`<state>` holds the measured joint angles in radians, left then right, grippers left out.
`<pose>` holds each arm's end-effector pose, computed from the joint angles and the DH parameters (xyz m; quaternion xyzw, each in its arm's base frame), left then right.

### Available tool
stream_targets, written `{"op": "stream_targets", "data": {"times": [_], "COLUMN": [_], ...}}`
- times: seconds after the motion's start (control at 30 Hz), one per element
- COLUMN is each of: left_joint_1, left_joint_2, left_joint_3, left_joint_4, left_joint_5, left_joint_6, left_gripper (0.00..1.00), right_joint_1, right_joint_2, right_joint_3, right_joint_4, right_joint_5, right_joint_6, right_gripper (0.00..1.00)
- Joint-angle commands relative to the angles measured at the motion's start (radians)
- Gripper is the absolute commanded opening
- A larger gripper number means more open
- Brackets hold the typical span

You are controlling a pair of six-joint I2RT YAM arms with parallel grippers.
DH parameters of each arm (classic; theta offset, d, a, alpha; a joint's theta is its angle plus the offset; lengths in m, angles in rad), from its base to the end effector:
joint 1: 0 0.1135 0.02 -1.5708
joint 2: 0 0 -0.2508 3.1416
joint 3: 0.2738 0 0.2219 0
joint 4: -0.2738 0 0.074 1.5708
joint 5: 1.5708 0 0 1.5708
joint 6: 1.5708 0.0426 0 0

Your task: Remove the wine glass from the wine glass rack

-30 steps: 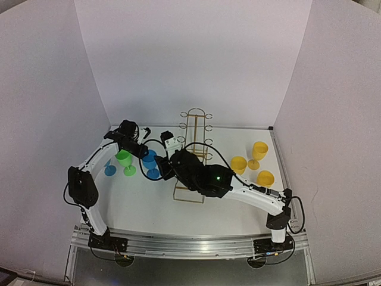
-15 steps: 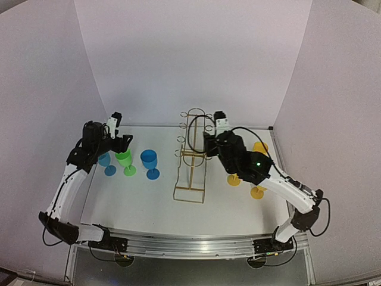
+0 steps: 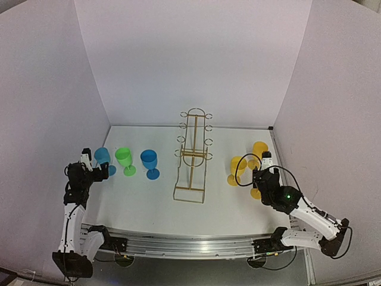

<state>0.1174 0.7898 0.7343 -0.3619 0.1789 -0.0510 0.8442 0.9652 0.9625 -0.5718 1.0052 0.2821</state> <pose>0.1658 0.0119 0.2927 -0.0217 0.8361 -0.0568 0.5453 0.1414 0.1049 0.3265 0.0076 0.8035 -0.1343 0.5800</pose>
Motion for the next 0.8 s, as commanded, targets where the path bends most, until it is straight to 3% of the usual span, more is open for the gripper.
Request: {"op": "stream_targets", "data": {"times": [0.0,0.27,0.47,0.63,0.77], "left_joint_1": [0.116,0.158,0.161,0.161,0.161], "left_joint_2": [-0.104,-0.131,-0.141,-0.143,-0.137], "left_joint_3": [-0.134,-0.219,-0.270,-0.343,-0.373], "left_joint_4": [0.169,0.197,0.235,0.344,0.358], "left_joint_5": [0.121,0.046,0.018,-0.030,0.002], "left_joint_6": [0.038,0.049,-0.022,-0.066,-0.052], "left_gripper": [1.00,1.00,1.00,1.00,1.00], "right_joint_1": [-0.003,-0.002,-0.002,-0.004,-0.045], "right_joint_2": [-0.089,-0.301,-0.485,-0.491,-0.457], "right_joint_3": [-0.150,-0.407,-0.489,-0.522,-0.547], "right_joint_4": [0.057,0.304,0.331,0.330,0.326], "right_joint_5": [-0.045,-0.115,-0.007,0.057,0.091], "right_joint_6": [0.016,-0.114,-0.206,-0.321,-0.243], "right_gripper": [0.62,0.67,0.70,0.74,0.76]}}
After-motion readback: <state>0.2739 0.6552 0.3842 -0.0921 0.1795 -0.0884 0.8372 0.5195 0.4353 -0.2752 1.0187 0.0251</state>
